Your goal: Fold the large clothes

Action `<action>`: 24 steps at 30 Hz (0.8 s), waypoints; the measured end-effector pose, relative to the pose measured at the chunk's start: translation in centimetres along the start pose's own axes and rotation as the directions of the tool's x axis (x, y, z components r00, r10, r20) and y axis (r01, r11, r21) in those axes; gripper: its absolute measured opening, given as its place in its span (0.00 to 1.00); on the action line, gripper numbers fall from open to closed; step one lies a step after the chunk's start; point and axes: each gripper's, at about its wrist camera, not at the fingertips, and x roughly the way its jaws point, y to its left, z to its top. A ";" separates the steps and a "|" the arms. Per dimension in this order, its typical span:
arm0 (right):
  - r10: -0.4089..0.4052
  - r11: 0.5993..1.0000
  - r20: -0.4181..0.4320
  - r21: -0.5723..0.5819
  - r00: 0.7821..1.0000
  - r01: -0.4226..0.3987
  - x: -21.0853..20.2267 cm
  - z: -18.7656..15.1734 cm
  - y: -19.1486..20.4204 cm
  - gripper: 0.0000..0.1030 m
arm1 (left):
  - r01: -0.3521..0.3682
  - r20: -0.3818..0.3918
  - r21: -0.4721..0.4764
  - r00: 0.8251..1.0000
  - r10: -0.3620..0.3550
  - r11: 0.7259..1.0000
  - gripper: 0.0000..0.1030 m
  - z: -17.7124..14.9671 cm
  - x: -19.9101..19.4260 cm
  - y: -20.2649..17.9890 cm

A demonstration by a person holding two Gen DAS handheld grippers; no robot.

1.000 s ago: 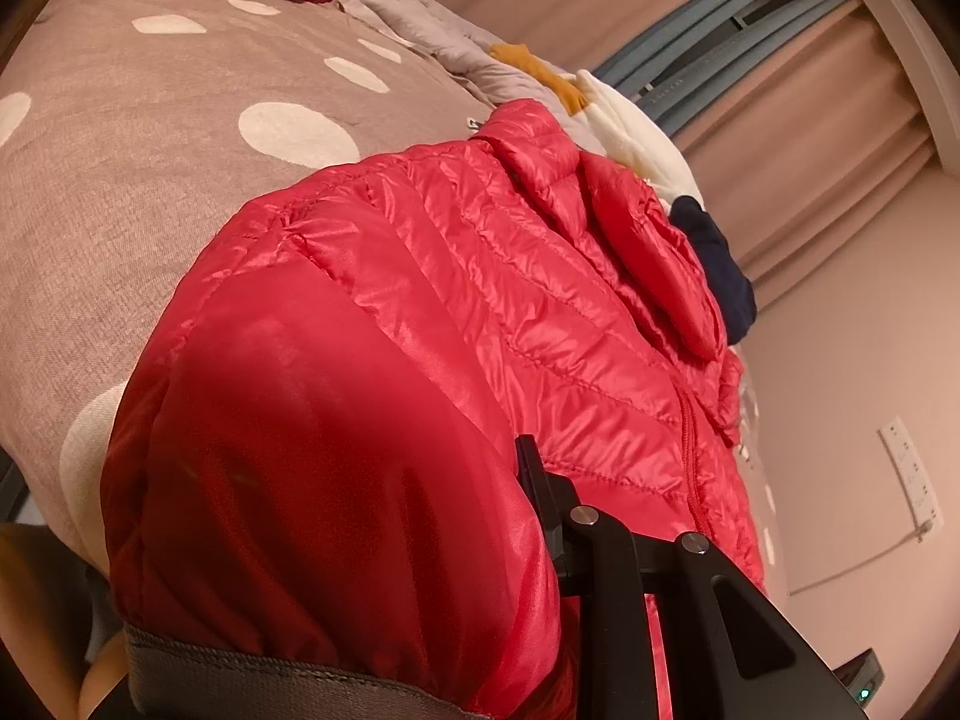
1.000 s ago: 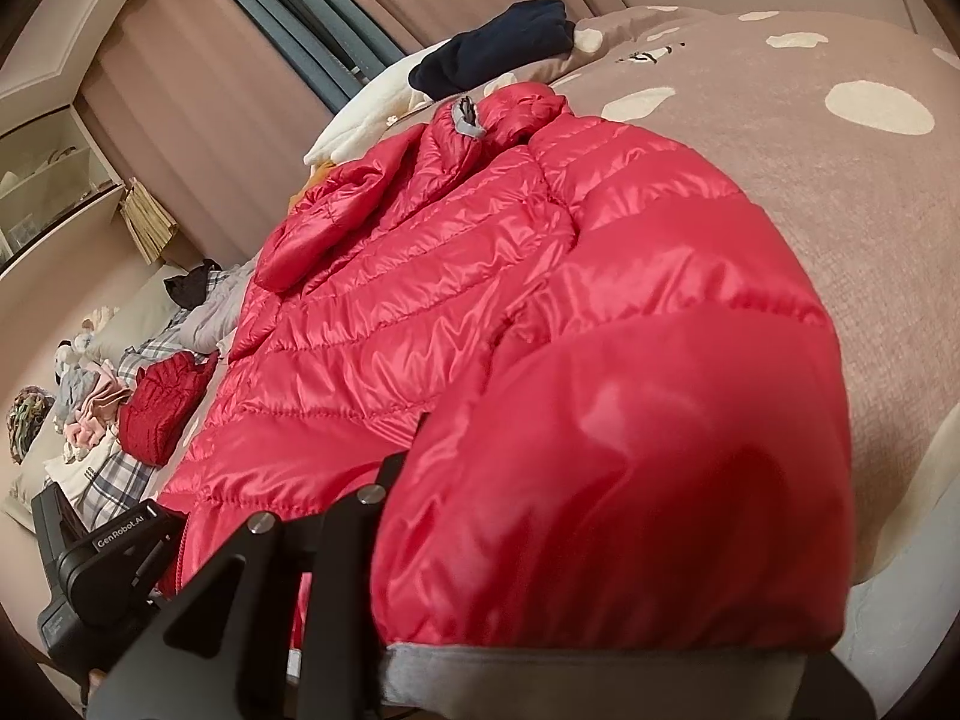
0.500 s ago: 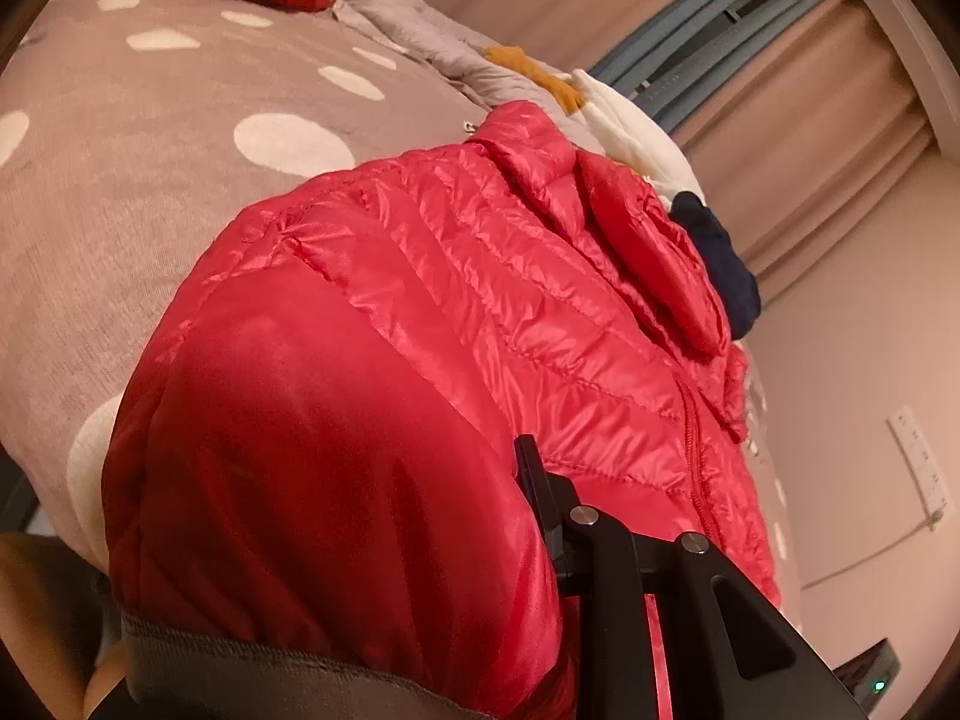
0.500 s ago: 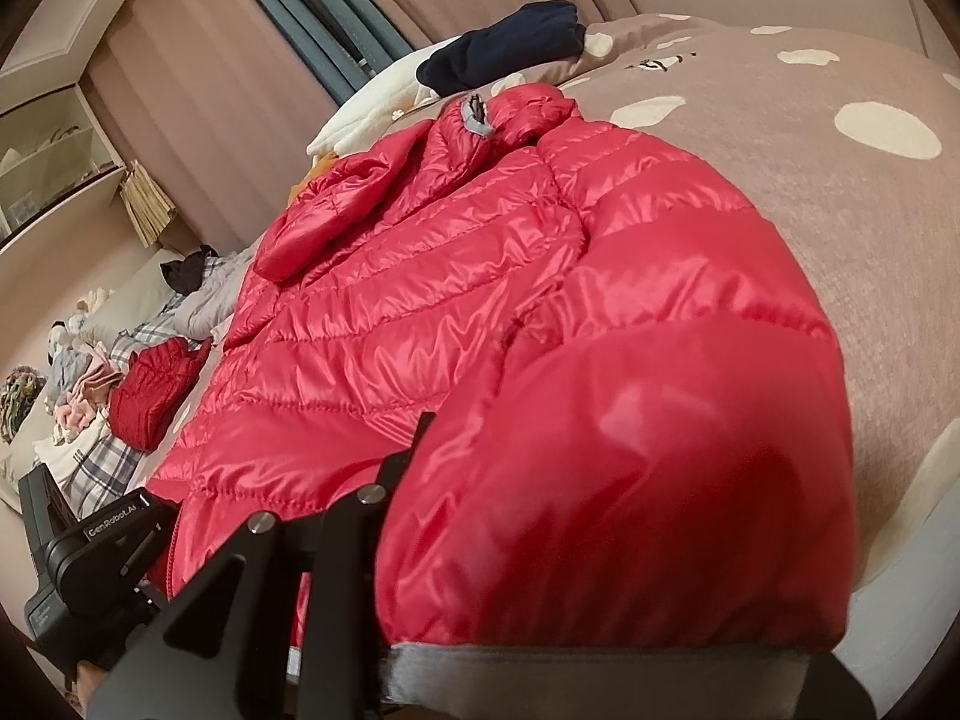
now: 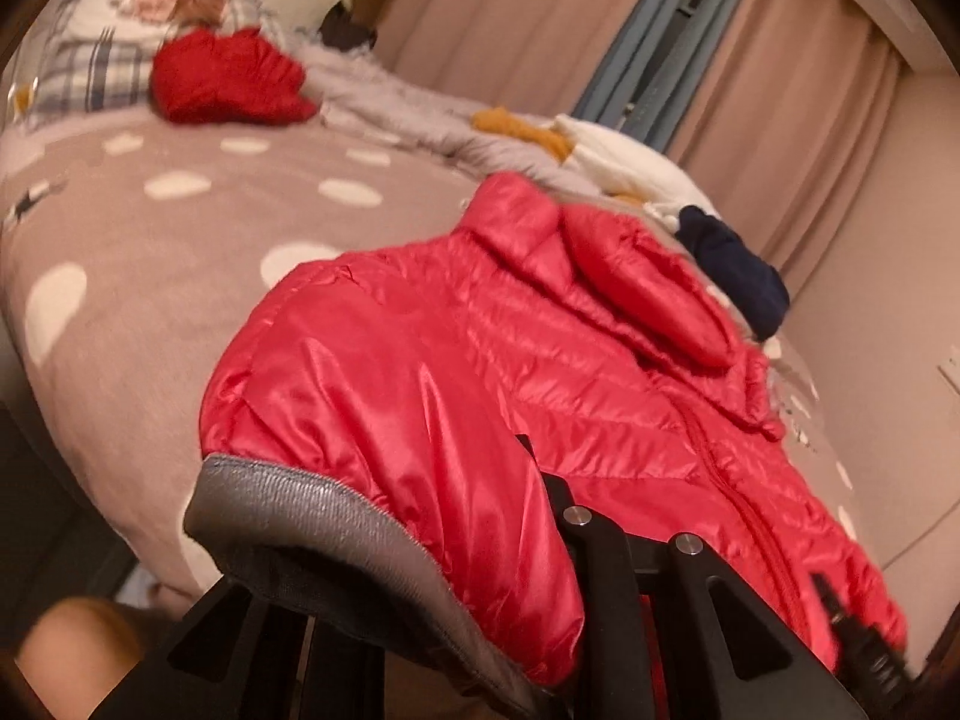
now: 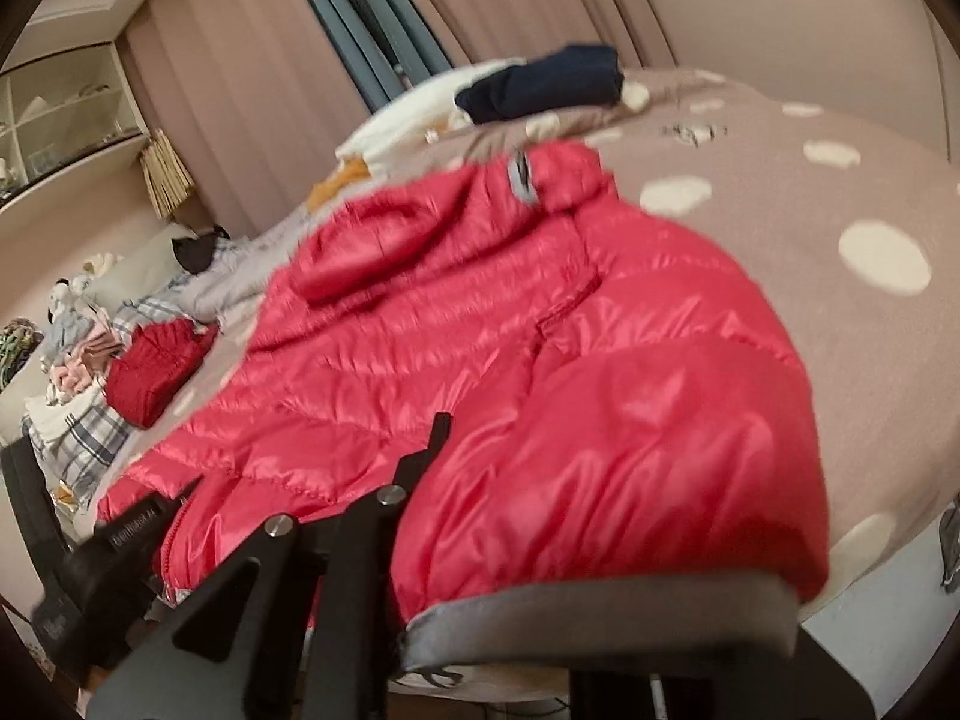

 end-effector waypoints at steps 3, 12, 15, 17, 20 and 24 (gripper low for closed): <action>0.013 1.000 0.039 -0.011 0.999 -0.012 -1.6 0.9 0.1 0.14 | 0.004 0.033 0.029 0.999 -0.005 1.000 0.20 0.5 -1.4 -0.8; 0.049 0.998 0.131 -0.041 0.990 -0.044 -5.7 3.5 1.0 0.14 | 0.041 0.125 0.106 0.991 -0.054 0.994 0.20 2.2 -5.7 -2.8; 0.051 0.997 0.160 -0.071 0.986 -0.040 -6.8 4.1 1.6 0.15 | 0.034 0.164 0.145 0.985 -0.058 0.989 0.20 2.4 -7.0 -3.7; 0.049 0.995 0.179 -0.094 0.983 -0.032 -7.4 4.5 2.0 0.15 | 0.034 0.193 0.177 0.979 -0.068 0.984 0.20 2.7 -7.6 -4.4; 0.045 0.993 0.207 -0.115 0.977 -0.021 -8.1 5.3 2.0 0.15 | 0.029 0.229 0.227 0.970 -0.082 0.973 0.20 2.8 -8.3 -5.1; 0.060 0.994 0.226 -0.100 0.972 -0.038 -8.9 5.9 1.5 0.15 | 0.025 0.261 0.271 0.960 -0.098 0.962 0.20 3.0 -8.7 -5.9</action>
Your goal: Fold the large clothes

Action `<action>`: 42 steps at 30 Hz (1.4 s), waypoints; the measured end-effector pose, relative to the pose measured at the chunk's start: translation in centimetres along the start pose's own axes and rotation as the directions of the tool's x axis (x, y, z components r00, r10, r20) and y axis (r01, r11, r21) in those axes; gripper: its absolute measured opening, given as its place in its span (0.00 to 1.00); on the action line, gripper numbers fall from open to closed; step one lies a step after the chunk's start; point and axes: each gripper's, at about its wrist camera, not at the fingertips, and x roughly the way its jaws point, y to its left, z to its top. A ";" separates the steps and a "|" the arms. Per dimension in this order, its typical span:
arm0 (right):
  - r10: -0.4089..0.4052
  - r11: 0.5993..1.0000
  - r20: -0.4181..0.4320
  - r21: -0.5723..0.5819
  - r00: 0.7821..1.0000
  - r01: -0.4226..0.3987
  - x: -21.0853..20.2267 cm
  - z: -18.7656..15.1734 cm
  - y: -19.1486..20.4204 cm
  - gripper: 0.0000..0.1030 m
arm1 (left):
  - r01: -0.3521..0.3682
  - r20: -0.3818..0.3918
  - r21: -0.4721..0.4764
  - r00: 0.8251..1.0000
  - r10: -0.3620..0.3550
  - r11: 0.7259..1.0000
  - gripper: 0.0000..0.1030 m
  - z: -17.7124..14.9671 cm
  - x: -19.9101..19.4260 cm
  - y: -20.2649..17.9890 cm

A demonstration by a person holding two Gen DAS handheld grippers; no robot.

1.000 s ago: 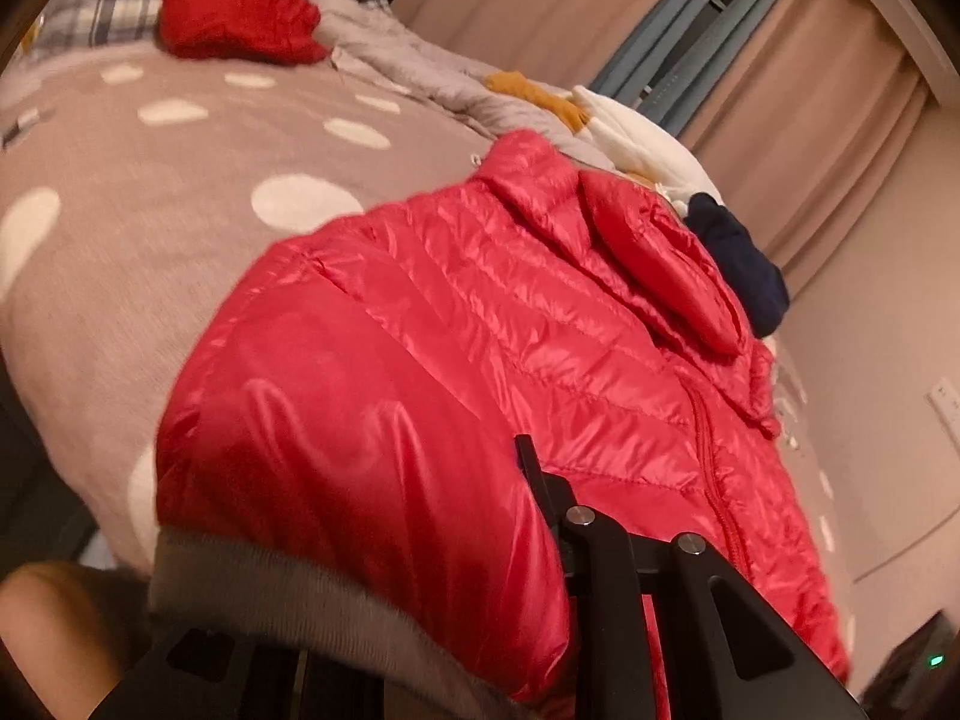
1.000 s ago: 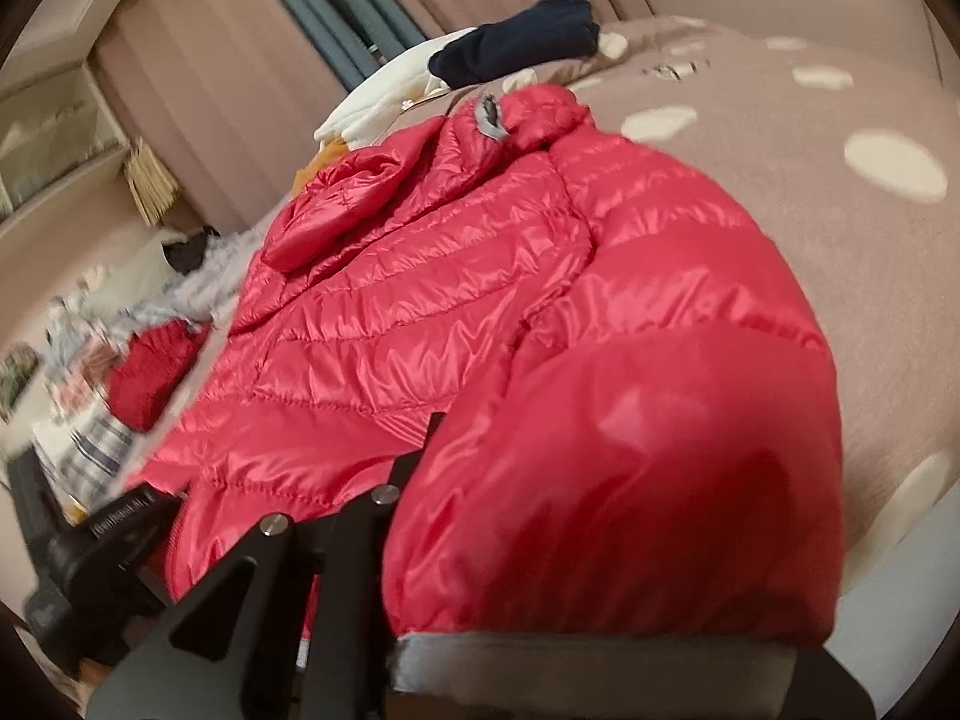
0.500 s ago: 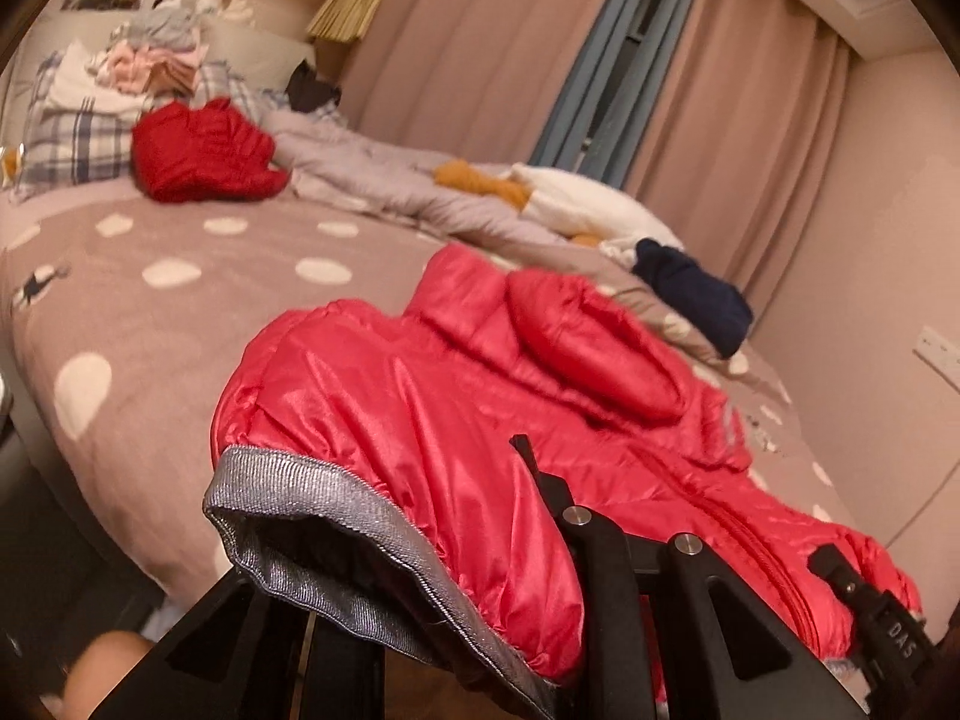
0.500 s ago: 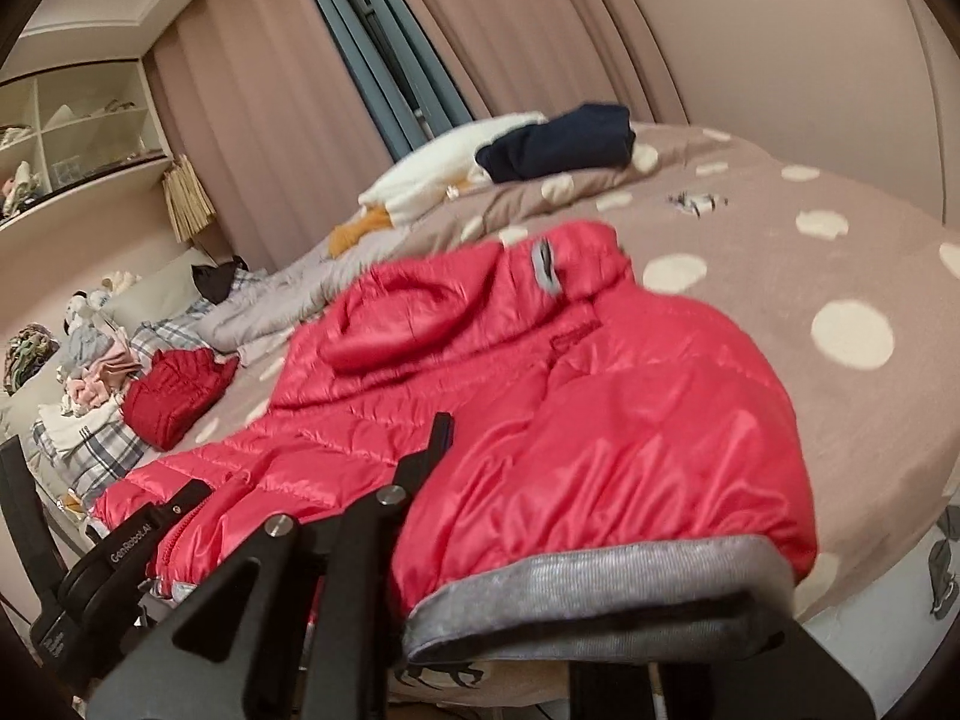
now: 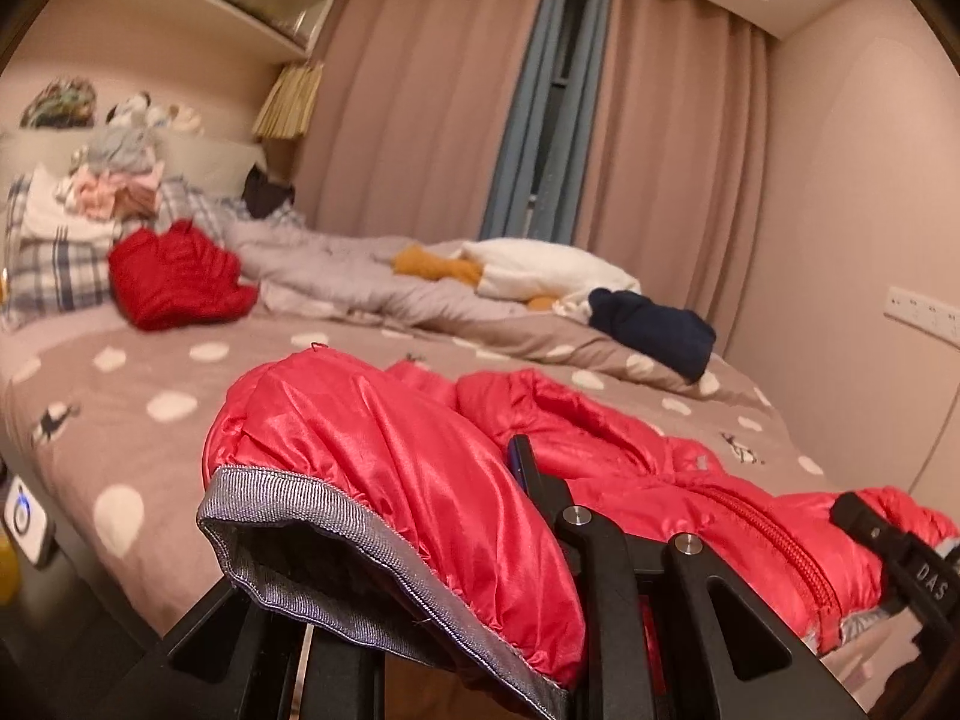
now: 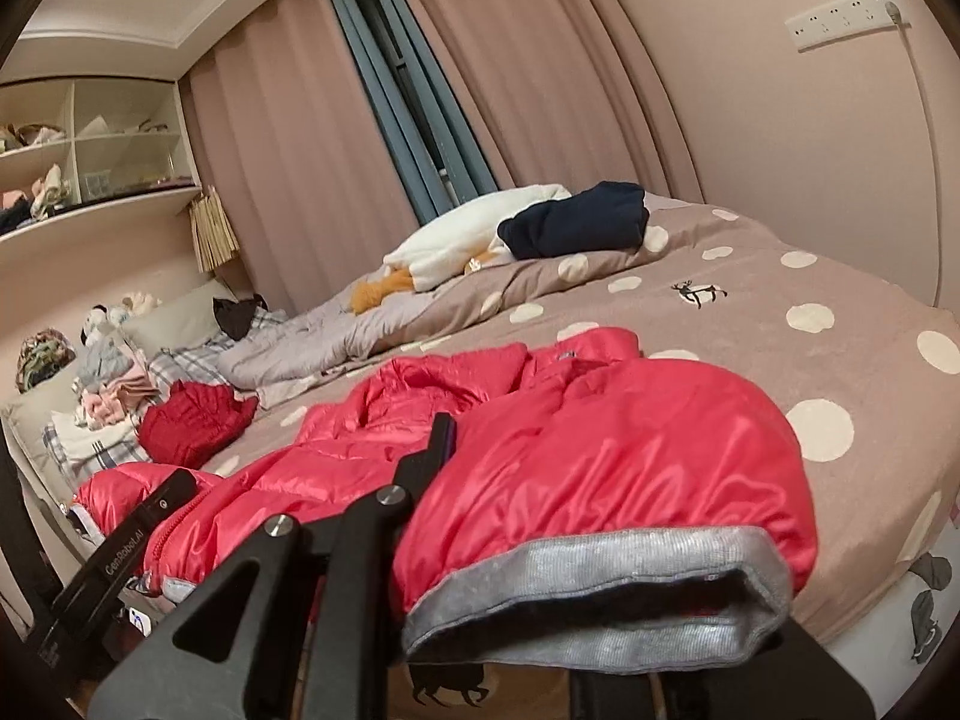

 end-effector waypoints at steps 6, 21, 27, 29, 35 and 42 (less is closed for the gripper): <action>-0.004 1.000 0.035 -0.023 0.999 0.004 -0.6 0.8 0.1 0.15 | -0.006 0.059 0.088 0.998 0.001 0.996 0.20 0.5 -0.3 -1.0; 0.018 0.997 0.120 -0.078 0.993 -0.009 -3.4 2.6 1.0 0.15 | 0.017 0.168 0.131 0.985 -0.039 0.991 0.20 2.2 -3.3 -1.3; 0.022 0.995 0.148 -0.099 0.989 -0.007 -4.5 2.9 1.1 0.16 | 0.022 0.189 0.158 0.981 -0.052 0.987 0.20 2.8 -3.5 -1.9; 0.018 0.996 0.146 -0.091 0.989 -0.004 -4.4 2.9 1.0 0.16 | 0.014 0.183 0.167 0.982 -0.045 0.986 0.20 2.8 -3.3 -2.1; 0.018 0.997 0.139 -0.079 0.990 -0.007 -4.2 2.8 0.8 0.17 | 0.013 0.178 0.178 0.983 -0.045 0.984 0.20 2.6 -3.3 -2.4; 0.021 0.998 0.133 -0.063 0.991 -0.012 -3.8 2.5 0.5 0.18 | -0.001 0.159 0.197 0.987 -0.031 0.980 0.20 2.4 -3.0 -2.9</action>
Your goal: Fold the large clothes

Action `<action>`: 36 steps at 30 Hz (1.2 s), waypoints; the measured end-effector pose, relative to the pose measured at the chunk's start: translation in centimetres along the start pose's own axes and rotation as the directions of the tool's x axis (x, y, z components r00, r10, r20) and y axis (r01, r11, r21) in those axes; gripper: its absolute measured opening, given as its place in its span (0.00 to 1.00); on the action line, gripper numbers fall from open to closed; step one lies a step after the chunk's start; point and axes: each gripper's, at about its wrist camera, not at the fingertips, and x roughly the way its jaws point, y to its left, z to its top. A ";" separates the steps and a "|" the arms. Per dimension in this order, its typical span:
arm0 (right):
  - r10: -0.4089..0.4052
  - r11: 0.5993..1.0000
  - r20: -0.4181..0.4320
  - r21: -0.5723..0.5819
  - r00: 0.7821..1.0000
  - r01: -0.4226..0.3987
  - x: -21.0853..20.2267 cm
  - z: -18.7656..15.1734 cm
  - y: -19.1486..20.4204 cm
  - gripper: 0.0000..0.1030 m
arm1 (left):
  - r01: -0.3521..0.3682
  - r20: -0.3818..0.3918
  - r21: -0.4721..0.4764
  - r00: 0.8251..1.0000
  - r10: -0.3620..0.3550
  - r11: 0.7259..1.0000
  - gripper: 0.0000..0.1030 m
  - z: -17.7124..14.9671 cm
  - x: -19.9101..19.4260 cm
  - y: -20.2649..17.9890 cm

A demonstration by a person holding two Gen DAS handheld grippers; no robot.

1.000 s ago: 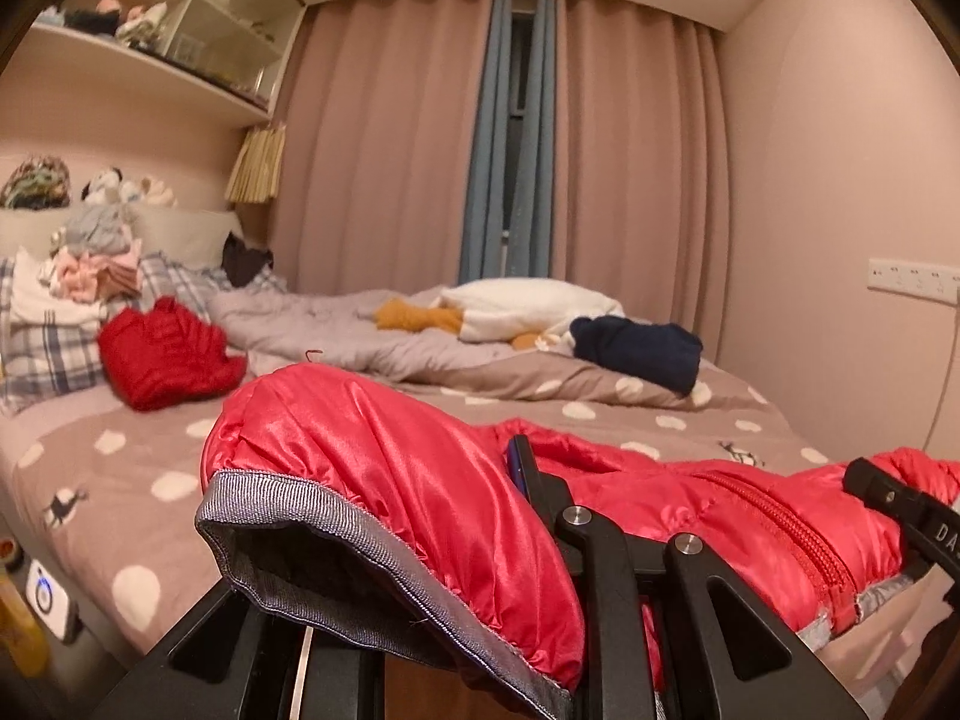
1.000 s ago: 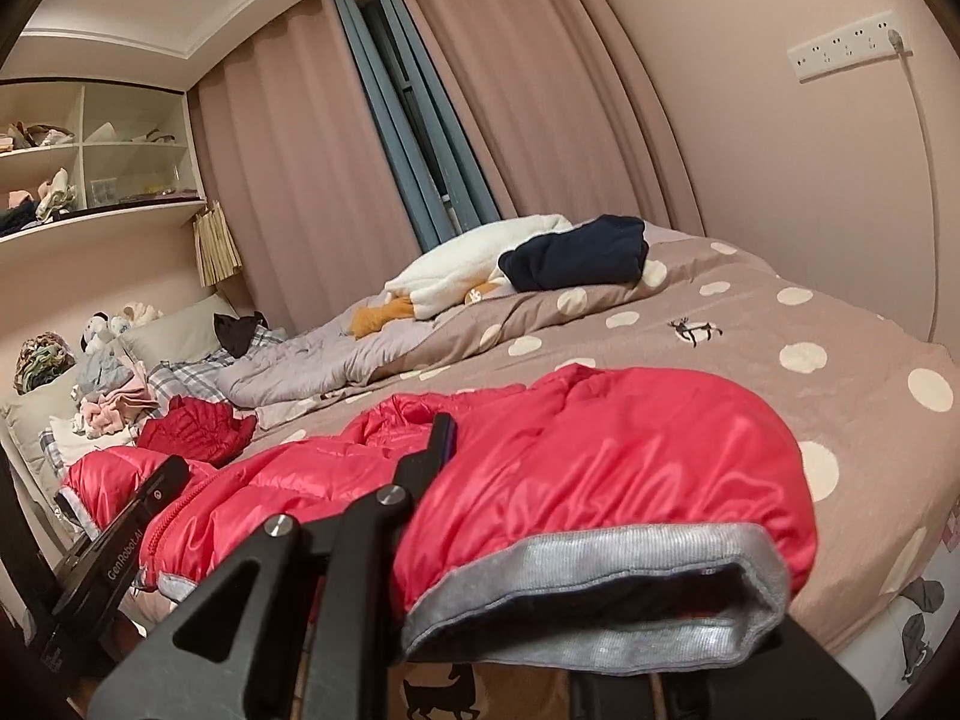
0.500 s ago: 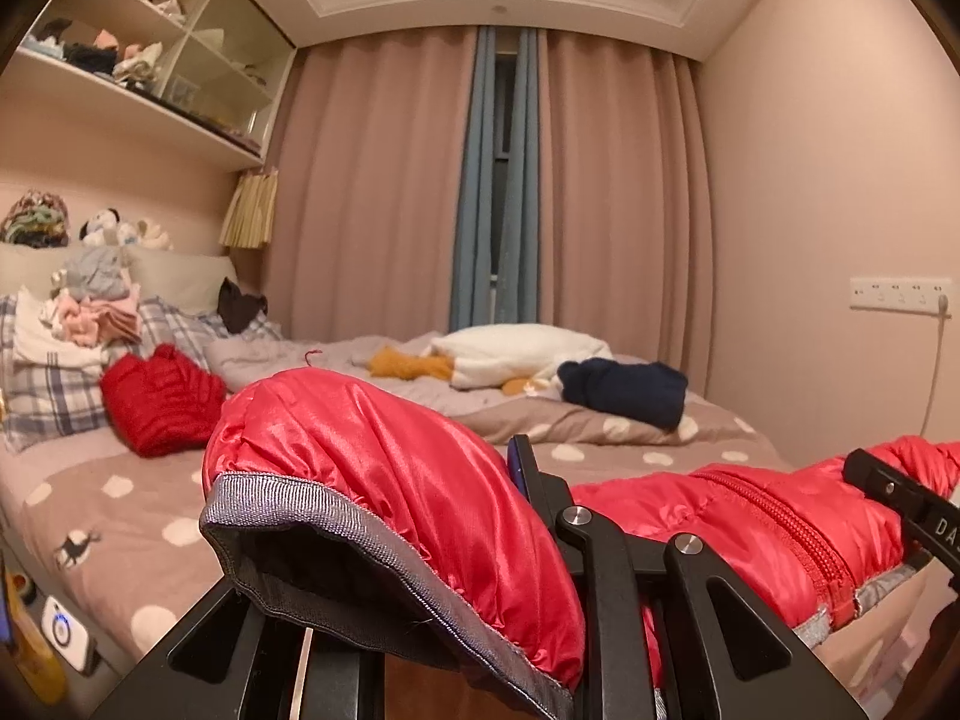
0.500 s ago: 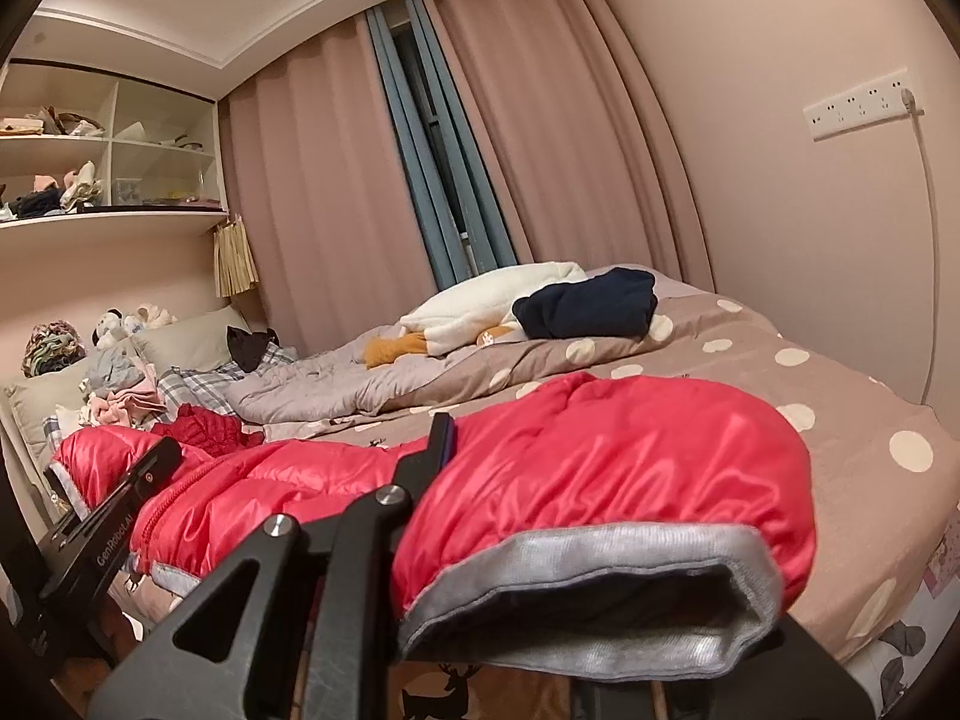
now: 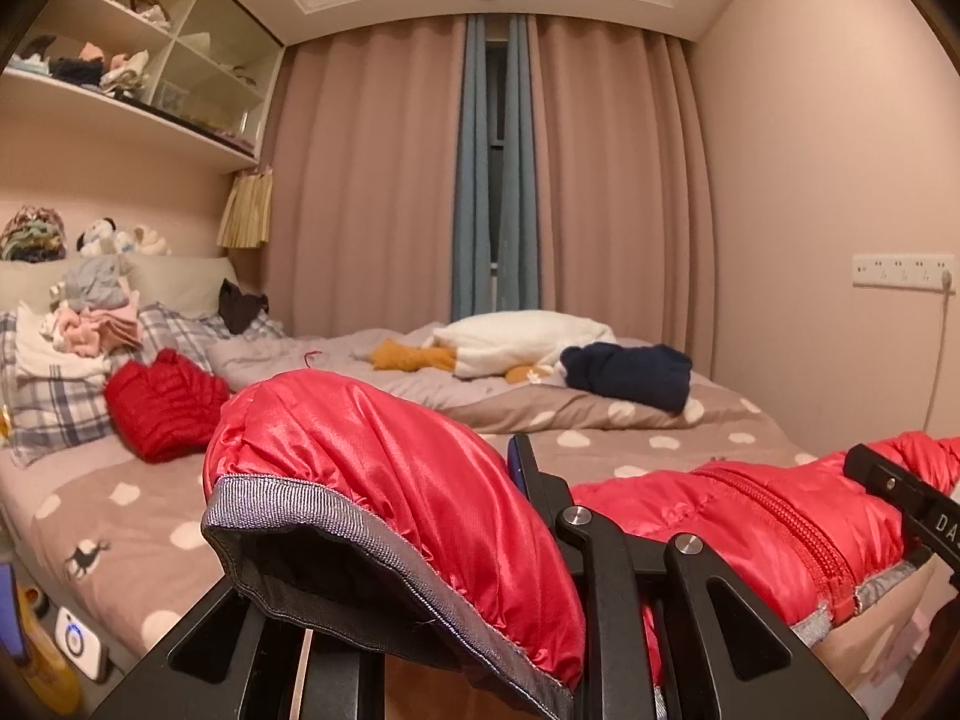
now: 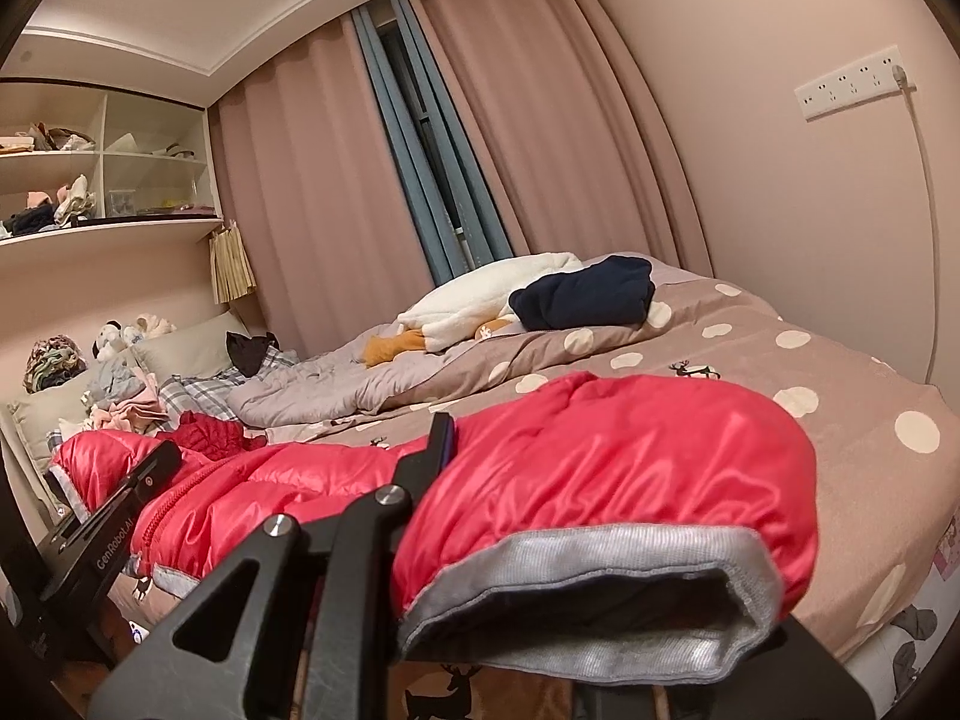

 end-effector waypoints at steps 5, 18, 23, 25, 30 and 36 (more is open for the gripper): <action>0.002 1.000 -0.012 0.002 1.000 -0.002 0.6 0.2 -0.2 0.18 | -0.008 -0.011 0.014 1.000 0.008 1.000 0.20 0.1 0.7 -0.3; 0.024 1.000 -0.007 0.000 1.000 -0.024 6.0 1.2 0.5 0.18 | -0.025 -0.054 0.024 0.998 0.026 0.999 0.20 0.3 5.9 0.3; -0.003 1.000 -0.014 -0.030 1.000 0.002 8.6 1.6 1.5 0.18 | -0.034 -0.103 -0.015 0.994 0.032 0.999 0.20 0.5 8.7 1.0; -0.007 1.000 -0.021 -0.012 1.000 0.007 9.4 1.6 1.4 0.19 | -0.027 -0.118 -0.027 0.993 0.023 0.999 0.20 0.5 9.6 1.2; -0.017 1.000 -0.041 0.002 0.999 0.017 11.0 1.6 1.0 0.19 | -0.032 -0.132 0.001 0.991 0.032 0.999 0.20 0.2 11.1 0.8; -0.035 0.999 -0.066 0.024 0.997 0.037 12.3 1.4 0.5 0.19 | -0.013 -0.142 -0.003 0.990 0.013 1.000 0.20 -0.1 12.1 1.0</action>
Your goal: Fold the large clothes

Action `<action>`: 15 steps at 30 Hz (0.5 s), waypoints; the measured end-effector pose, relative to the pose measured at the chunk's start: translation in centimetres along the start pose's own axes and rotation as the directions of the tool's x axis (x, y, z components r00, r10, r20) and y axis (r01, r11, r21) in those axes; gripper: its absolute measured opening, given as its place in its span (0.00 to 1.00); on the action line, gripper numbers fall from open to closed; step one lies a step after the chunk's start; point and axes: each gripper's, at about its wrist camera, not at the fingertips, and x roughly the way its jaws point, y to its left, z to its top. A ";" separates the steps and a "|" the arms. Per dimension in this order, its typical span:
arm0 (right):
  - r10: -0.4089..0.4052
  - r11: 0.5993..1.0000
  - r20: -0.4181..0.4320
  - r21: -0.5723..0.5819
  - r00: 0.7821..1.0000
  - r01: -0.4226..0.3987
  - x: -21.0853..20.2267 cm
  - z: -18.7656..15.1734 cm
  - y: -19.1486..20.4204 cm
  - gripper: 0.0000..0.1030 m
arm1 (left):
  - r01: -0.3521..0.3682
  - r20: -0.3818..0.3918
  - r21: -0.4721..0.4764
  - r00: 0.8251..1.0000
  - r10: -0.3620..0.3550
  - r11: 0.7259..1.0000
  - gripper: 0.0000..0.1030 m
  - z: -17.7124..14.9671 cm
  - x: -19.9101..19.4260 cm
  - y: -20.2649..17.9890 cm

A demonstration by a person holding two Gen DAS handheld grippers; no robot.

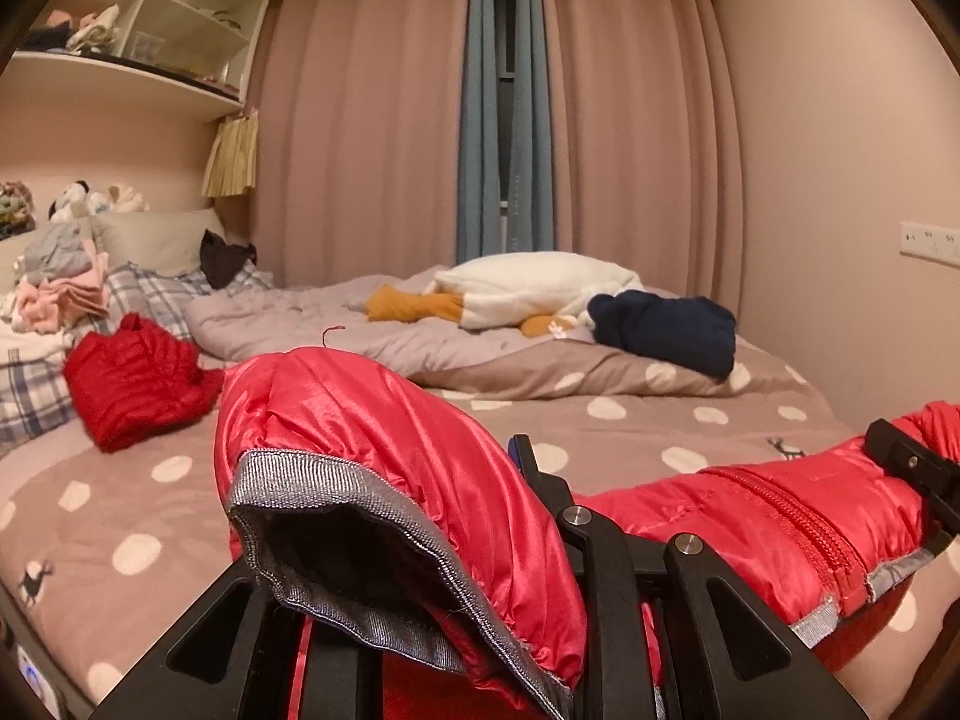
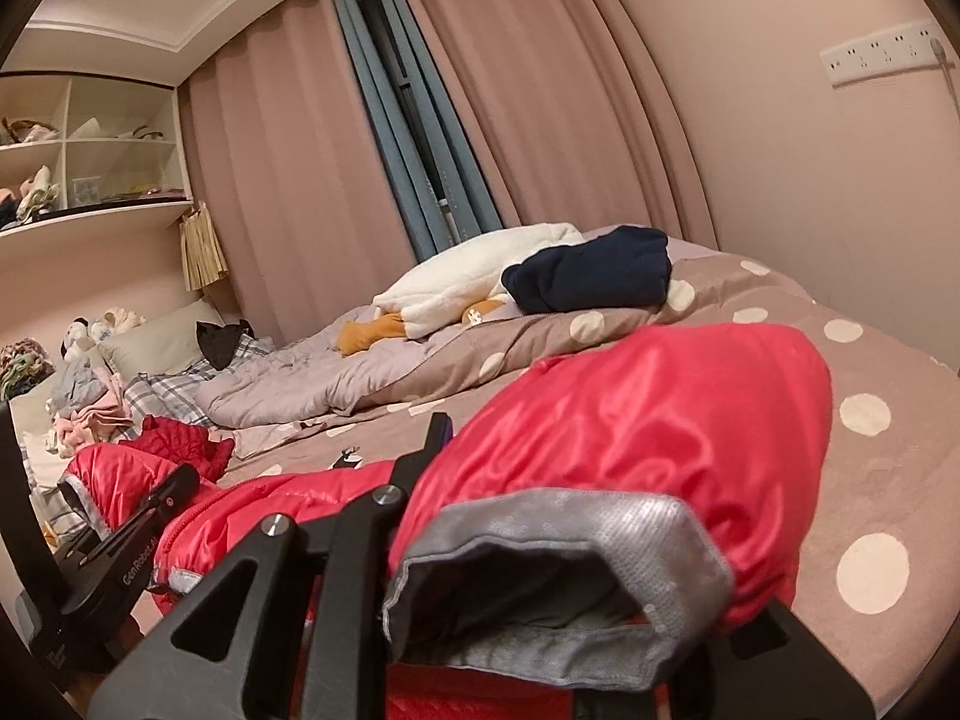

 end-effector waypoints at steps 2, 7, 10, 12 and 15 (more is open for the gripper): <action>-0.006 1.000 -0.005 -0.001 1.000 0.006 0.3 -0.1 0.0 0.19 | 0.004 -0.007 -0.001 1.000 -0.004 1.000 0.20 0.0 0.3 0.1; -0.022 1.000 -0.014 -0.023 1.000 0.022 0.9 0.0 0.4 0.20 | 0.010 -0.029 -0.014 1.000 -0.011 1.000 0.21 0.3 0.7 0.5; -0.017 1.000 -0.020 -0.020 1.000 0.016 1.3 0.1 0.3 0.24 | 0.020 -0.035 -0.019 0.999 -0.021 1.000 0.35 0.4 1.2 0.7; 0.003 0.999 -0.034 -0.032 0.999 -0.004 1.6 0.0 0.3 0.49 | 0.059 -0.037 -0.036 0.997 -0.061 0.998 0.51 0.4 1.3 0.9; 0.002 0.998 0.017 -0.061 1.000 -0.001 1.1 -0.2 0.7 0.97 | 0.148 0.001 -0.108 0.989 -0.149 0.983 0.77 0.7 0.6 1.6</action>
